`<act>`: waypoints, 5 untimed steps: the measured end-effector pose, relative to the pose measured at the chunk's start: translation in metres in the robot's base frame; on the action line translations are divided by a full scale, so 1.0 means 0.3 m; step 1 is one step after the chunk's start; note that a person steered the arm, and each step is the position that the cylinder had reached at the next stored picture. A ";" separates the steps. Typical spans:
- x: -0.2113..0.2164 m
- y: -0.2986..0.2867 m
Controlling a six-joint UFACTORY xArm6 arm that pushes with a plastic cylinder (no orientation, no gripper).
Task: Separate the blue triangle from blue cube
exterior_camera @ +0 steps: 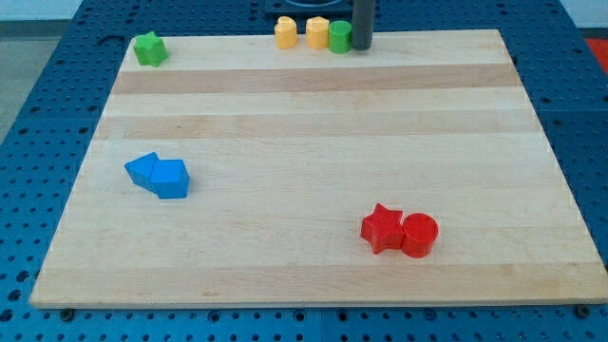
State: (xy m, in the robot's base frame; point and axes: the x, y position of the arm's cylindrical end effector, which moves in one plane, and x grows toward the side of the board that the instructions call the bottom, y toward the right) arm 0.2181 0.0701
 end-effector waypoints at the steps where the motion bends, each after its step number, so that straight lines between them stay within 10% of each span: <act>1: 0.000 0.003; 3: 0.262 0.218; 5: 0.766 -0.042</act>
State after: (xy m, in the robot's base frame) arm 0.4479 0.0575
